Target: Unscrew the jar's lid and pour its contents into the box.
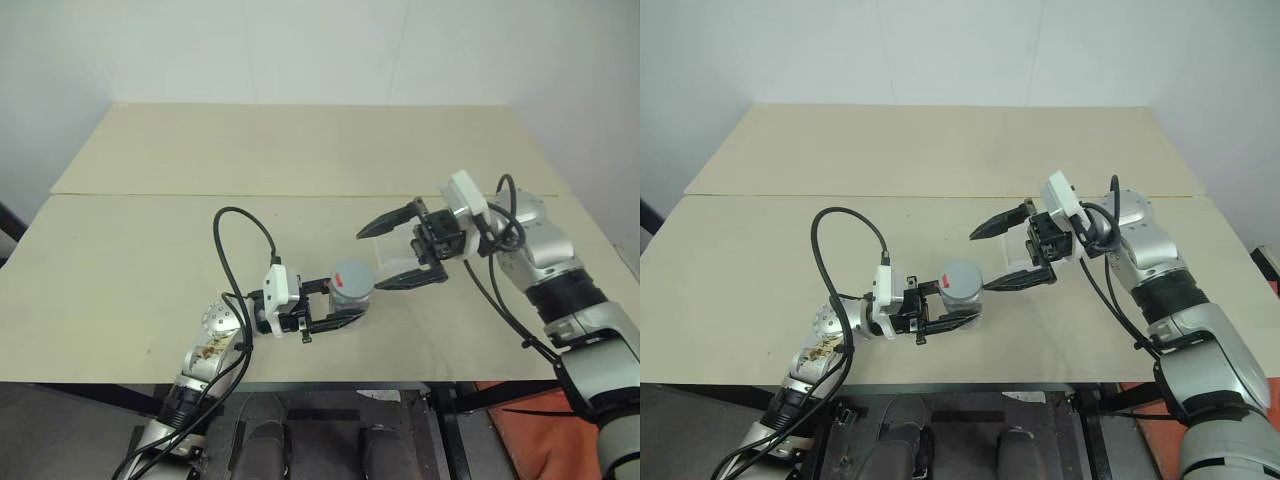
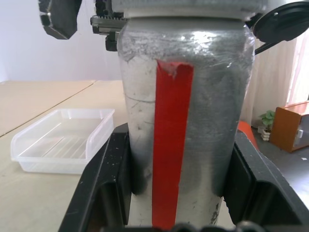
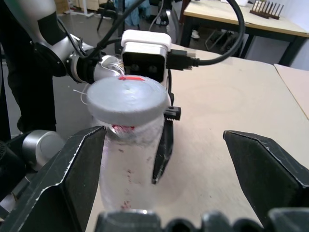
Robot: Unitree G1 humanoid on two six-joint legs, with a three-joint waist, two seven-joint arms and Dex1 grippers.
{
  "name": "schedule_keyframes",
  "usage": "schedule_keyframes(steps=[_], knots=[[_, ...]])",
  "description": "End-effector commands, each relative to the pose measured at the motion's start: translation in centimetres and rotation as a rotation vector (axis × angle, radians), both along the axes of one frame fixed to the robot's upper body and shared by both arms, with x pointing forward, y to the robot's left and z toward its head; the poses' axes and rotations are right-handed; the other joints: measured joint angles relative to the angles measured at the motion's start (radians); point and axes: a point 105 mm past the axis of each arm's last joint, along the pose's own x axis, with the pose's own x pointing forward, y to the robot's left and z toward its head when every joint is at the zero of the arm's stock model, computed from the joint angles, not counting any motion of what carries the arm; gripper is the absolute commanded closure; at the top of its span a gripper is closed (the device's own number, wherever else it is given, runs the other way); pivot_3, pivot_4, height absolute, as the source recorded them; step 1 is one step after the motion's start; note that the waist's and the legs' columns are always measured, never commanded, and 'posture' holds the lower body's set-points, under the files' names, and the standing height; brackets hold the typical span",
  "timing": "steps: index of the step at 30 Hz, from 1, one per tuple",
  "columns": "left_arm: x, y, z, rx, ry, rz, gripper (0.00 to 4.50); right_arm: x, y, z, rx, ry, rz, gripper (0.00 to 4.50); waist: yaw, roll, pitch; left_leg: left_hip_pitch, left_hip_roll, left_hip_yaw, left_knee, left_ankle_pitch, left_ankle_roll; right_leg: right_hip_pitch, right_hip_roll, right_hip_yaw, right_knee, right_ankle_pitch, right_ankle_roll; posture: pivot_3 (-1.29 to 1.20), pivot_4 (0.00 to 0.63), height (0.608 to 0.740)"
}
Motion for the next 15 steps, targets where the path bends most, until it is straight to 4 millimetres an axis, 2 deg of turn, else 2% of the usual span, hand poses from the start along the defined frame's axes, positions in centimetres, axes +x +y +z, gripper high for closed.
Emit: schedule_keyframes(steps=[1, 7, 15], knots=[[-0.1, -0.2, 0.8, -0.011, -0.051, -0.009, 2.37, -1.6, -0.4, 0.6, -0.004, -0.011, 0.070, 0.05, 0.000, 0.000, 0.000, 0.000, 0.000, 0.000, 0.000, 0.000, 0.000, 0.000, 0.000, 0.000, 0.000, 0.000, 0.000, 0.00, 0.150, 0.740], [-0.1, -0.3, 0.7, -0.005, -0.050, -0.011, 2.37, -3.1, 0.6, 1.1, 0.032, -0.012, 0.120, 0.05, -0.003, 0.000, 0.000, 0.000, 0.000, 0.000, 0.000, 0.000, 0.000, 0.000, 0.000, 0.000, 0.001, 0.000, 0.000, 0.00, 0.150, 0.740], [0.0, -0.5, 0.6, 0.000, -0.050, -0.019, 2.37, -3.0, 1.8, 1.5, 0.057, -0.039, 0.094, 0.05, 0.002, 0.000, 0.000, 0.000, 0.000, 0.000, 0.000, 0.000, 0.000, 0.000, 0.000, 0.000, 0.001, 0.000, 0.000, 0.00, 0.150, 0.740]])
